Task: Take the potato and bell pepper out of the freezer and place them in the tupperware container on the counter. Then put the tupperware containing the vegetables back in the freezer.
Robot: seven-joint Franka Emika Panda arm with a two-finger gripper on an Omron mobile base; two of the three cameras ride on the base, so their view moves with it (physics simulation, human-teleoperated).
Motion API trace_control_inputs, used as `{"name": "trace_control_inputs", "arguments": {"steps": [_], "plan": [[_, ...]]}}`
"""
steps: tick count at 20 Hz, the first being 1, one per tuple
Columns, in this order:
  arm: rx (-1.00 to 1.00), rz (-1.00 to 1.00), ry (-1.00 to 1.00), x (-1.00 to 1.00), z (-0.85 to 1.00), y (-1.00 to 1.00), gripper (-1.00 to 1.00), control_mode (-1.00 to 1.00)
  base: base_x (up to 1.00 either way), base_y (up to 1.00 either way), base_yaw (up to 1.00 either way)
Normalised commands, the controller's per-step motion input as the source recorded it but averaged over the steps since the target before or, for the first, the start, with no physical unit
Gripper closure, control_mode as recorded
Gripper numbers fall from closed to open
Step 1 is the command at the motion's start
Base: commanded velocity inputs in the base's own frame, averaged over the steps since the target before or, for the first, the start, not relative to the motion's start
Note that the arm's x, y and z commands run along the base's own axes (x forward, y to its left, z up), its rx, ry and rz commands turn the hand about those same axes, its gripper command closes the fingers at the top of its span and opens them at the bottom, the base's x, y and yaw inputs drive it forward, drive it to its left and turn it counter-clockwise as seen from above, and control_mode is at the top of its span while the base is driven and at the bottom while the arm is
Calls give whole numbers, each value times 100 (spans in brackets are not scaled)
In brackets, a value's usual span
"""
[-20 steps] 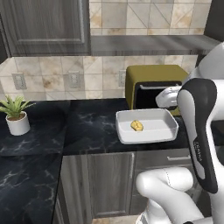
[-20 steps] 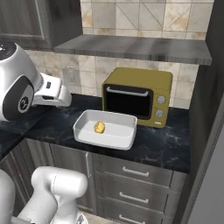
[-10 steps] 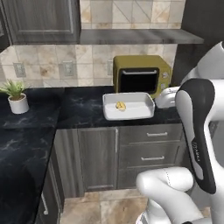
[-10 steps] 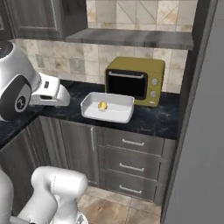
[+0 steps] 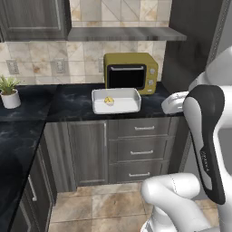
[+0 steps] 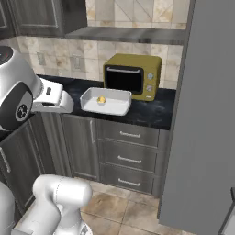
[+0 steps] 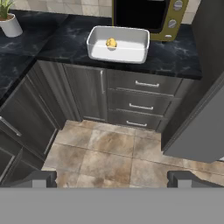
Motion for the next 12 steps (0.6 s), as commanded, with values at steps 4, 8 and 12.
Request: {"name": "trace_control_inputs", "arguments": {"steps": [4, 8, 12], "plan": [[0, 0, 0, 0, 0, 0, -100, 100, -19, -66, -3], [0, 0, 0, 0, 0, 0, -100, 100, -17, -98, 0], [0, 0, 0, 0, 0, 0, -100, 100, -38, -100, 0]]}}
